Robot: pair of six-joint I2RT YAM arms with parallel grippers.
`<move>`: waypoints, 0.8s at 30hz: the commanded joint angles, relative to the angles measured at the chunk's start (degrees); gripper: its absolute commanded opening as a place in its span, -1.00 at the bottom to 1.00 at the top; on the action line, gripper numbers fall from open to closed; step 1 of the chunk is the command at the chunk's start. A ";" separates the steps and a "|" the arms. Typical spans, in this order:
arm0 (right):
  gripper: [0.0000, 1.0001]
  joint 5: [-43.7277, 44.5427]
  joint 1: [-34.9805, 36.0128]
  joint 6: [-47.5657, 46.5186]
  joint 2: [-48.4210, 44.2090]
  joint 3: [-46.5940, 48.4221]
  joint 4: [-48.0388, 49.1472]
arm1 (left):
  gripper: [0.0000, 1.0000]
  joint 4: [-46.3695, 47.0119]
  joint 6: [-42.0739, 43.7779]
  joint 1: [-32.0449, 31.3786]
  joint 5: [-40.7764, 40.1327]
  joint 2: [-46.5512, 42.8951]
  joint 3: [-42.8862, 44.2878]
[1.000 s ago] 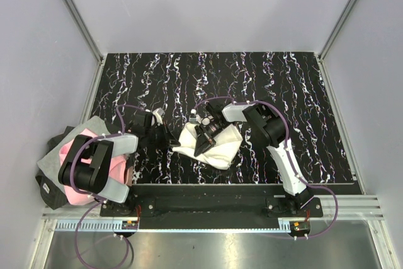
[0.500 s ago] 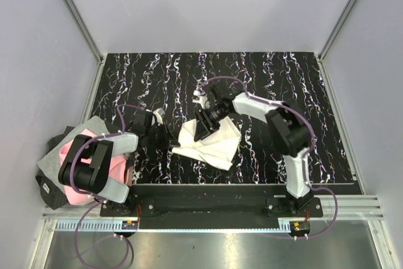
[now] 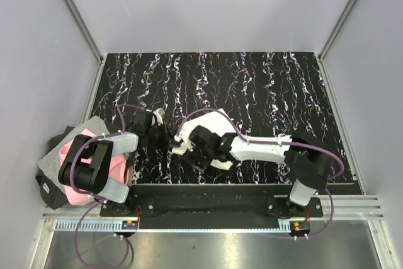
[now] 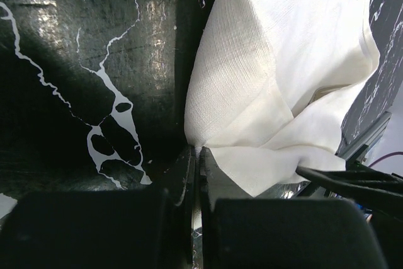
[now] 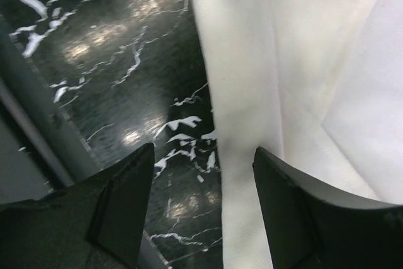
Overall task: Fold the napkin, place the utensils inside, and roll it up
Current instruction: Roll the napkin with the utensil
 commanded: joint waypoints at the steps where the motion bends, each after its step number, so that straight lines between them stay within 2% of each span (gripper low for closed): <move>1: 0.45 12.82 2.20 -2.68 2.41 0.28 7.73 | -1.00 -4.92 2.11 -0.33 -1.87 1.06 0.39; 10: 0.41 18.36 3.61 -6.71 3.21 -1.12 9.66 | -1.00 -5.45 2.29 -0.33 -2.22 0.79 0.39; 17: 0.43 16.25 4.05 -9.09 -1.80 -0.60 9.22 | -1.00 -5.54 2.29 -0.33 -2.22 1.05 0.48; 24: 0.44 13.97 3.97 -10.06 3.03 -0.25 9.22 | -1.00 -5.71 2.38 -0.33 -1.87 1.06 0.65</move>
